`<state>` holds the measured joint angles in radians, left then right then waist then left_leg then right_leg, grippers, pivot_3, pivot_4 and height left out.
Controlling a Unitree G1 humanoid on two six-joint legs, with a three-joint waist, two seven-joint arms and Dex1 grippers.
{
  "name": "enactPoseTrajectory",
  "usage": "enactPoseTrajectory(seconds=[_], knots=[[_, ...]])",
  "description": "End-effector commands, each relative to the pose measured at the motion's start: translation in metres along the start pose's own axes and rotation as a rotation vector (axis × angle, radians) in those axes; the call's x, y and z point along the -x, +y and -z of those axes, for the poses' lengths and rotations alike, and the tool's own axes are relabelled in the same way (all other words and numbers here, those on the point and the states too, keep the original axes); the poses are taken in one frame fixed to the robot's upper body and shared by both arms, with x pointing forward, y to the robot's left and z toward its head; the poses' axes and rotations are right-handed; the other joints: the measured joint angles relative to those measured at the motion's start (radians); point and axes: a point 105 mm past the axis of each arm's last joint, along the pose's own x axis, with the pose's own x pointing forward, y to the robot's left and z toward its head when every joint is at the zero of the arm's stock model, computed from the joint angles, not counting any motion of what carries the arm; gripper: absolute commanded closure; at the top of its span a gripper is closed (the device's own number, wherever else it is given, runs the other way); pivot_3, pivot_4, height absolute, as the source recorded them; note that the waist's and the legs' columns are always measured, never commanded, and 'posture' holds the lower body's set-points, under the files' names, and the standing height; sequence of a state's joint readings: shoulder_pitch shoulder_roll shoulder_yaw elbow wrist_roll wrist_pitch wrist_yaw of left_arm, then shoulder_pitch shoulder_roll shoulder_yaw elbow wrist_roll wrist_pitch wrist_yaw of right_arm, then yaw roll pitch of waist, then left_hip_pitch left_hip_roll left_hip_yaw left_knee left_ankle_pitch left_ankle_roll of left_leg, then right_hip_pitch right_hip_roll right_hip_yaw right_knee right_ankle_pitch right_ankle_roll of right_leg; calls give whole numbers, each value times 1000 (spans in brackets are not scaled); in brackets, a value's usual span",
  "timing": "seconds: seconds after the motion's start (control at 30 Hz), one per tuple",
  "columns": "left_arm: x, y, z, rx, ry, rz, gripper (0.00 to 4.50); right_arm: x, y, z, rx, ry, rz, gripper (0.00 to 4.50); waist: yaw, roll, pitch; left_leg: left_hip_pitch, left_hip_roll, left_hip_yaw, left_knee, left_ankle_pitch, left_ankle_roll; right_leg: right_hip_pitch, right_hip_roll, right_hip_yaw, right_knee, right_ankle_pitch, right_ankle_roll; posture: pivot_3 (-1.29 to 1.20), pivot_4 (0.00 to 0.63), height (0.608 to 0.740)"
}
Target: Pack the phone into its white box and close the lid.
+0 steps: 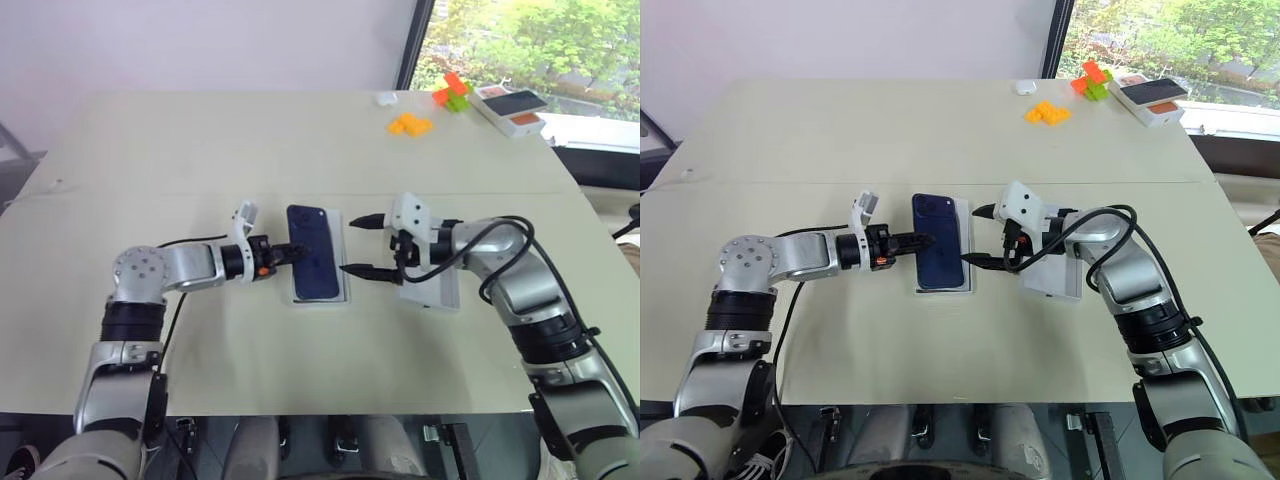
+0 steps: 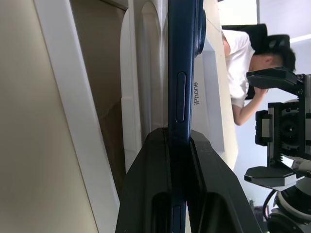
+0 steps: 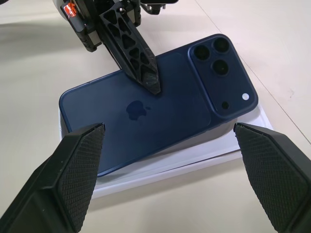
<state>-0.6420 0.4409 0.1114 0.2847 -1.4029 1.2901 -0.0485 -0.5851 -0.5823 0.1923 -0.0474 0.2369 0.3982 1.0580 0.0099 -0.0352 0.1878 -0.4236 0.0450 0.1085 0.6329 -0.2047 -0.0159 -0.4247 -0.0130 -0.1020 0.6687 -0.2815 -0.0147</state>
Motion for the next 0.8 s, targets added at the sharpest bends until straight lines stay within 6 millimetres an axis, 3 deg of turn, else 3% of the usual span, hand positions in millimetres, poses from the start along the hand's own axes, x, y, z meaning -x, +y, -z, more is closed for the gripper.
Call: enactPoseTrajectory(seconds=[0.03, 0.2, 0.43, 0.67, 0.8], knots=[[1, -5, -5, 2, -20, 28, 2637, -1, 0, -13, 52, -33, 2, 0, 1, 0, 0, 0, 0, 0, 0, 0, 0, 0, 0, 0, 0, 0, 0, 0, 150, 737], [2, -4, 2, -8, 8, 21, 163, -1, -2, -12, 58, -26, 8, 0, 1, 0, -1, 1, 0, 0, 0, 0, 0, 1, 0, 0, 0, 0, -1, 0, 150, 737], [12, -7, -2, -63, 4, 5, 71, -4, -5, -13, 69, -28, 13, 0, -3, 0, -1, 3, 0, 0, -1, 0, 0, 3, 0, 0, 0, 0, 0, 0, 150, 737], [35, -8, -12, -248, -30, -91, 71, -4, -11, -17, 70, -48, 38, 0, -7, 0, -1, 4, 0, 0, -2, 0, 0, 3, 0, 0, 0, 0, 0, 0, 150, 737], [45, 4, -22, -366, -84, -206, 71, -6, -22, -22, 66, -74, 98, 0, -5, 0, -1, 4, 0, 0, -2, 0, 0, 3, 0, 0, 0, 1, -2, 0, 150, 737]])
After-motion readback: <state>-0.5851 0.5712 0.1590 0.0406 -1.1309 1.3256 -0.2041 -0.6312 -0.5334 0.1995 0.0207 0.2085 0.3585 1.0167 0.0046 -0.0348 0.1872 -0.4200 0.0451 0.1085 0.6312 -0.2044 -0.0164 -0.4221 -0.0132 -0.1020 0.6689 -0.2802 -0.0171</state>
